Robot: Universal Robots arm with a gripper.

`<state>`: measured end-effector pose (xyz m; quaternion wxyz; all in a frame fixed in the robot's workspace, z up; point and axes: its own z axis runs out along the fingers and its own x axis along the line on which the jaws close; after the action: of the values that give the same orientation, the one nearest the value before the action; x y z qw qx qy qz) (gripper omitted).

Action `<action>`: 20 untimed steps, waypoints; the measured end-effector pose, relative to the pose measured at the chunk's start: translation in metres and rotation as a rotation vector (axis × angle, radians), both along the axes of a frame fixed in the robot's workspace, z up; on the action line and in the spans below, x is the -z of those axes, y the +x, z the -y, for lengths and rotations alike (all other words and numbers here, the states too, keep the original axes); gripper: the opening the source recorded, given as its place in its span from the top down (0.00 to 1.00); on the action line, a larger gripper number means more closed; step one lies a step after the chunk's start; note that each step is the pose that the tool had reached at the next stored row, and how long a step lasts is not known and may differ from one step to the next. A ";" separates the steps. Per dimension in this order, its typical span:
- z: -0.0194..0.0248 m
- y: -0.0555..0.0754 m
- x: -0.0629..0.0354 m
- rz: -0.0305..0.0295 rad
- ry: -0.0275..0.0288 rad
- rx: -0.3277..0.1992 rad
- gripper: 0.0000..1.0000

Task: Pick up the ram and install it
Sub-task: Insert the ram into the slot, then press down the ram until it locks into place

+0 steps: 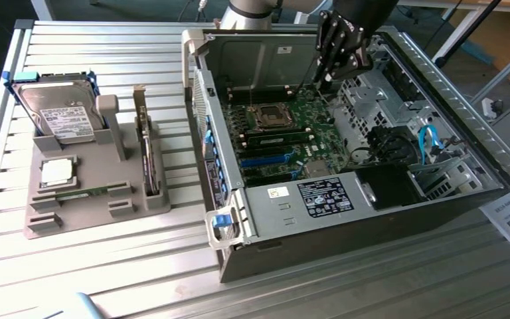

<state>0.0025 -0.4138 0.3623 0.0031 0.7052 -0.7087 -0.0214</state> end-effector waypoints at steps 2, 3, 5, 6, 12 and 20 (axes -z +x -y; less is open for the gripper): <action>0.0000 0.000 -0.0001 0.0000 -0.0001 0.000 0.75; 0.0000 0.000 -0.0001 0.0000 -0.0002 0.000 0.75; 0.0000 0.000 -0.0001 0.0000 -0.0001 0.000 0.75; 0.0000 0.000 -0.0001 0.0000 -0.0001 0.000 0.75; 0.0000 0.000 -0.0001 -0.0001 -0.0002 0.000 0.75; 0.0000 0.000 -0.0001 0.0000 -0.0001 0.000 0.90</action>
<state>0.0025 -0.4138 0.3623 0.0032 0.7052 -0.7087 -0.0214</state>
